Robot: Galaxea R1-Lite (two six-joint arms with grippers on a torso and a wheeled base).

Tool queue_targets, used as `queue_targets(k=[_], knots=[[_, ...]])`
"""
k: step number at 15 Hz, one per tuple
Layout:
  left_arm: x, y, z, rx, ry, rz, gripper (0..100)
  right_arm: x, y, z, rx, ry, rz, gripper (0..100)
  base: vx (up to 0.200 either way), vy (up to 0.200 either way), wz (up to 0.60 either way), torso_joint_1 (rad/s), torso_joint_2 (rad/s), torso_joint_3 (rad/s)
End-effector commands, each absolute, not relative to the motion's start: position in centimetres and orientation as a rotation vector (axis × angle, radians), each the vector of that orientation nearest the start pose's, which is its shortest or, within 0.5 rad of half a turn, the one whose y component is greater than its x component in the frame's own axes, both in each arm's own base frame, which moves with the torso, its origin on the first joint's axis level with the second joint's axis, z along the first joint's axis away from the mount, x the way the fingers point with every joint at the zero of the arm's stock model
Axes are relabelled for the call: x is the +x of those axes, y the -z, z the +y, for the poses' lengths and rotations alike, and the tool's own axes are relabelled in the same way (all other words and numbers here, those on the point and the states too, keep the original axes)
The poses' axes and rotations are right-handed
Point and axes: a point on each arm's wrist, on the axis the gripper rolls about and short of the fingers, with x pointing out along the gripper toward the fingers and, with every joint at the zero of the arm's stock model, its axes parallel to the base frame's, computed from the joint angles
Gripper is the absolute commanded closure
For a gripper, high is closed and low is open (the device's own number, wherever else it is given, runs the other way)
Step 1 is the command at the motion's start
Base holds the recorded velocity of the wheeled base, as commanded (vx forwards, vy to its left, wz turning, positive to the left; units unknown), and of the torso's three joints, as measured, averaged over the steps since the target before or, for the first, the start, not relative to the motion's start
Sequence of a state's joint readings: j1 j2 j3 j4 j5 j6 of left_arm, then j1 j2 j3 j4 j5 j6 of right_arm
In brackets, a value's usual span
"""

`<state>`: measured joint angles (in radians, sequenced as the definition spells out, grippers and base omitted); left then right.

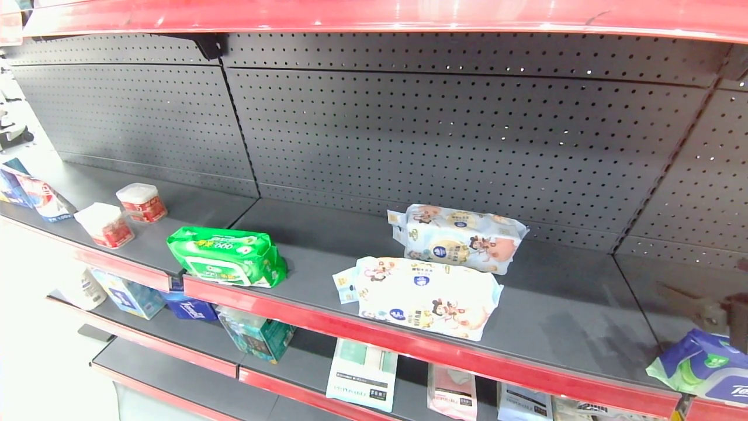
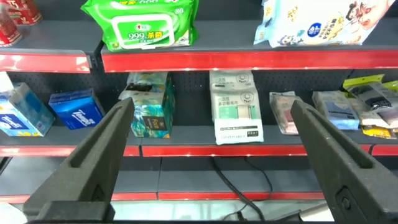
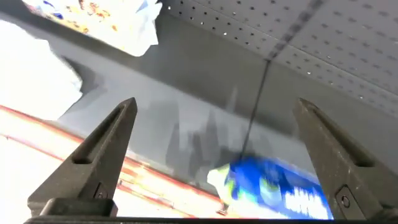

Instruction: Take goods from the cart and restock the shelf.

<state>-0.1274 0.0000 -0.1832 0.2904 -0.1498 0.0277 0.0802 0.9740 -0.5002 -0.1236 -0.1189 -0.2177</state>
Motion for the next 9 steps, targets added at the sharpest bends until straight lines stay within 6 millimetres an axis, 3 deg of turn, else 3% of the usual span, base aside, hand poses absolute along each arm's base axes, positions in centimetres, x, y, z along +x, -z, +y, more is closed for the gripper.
queue_targets(k=[1,5,9], knots=[[-2.9,-12.4,0.1,-0.026,0.242,0.063,0,3.1,-17.3,0.0,-0.226,0.037,0.130,0,0.000,0.000,0.00,0.000,0.00,0.000],[2.3,-17.1,-0.4,-0.053,0.175,0.145,0,-0.3,-14.5,-0.4,-0.225,0.189,0.151,0,0.000,0.000,0.00,0.000,0.00,0.000],[6.9,-19.0,-1.0,-0.068,0.173,0.239,0,-1.8,-12.6,-0.4,-0.228,0.191,0.163,0,0.000,0.000,0.00,0.000,0.00,0.000]])
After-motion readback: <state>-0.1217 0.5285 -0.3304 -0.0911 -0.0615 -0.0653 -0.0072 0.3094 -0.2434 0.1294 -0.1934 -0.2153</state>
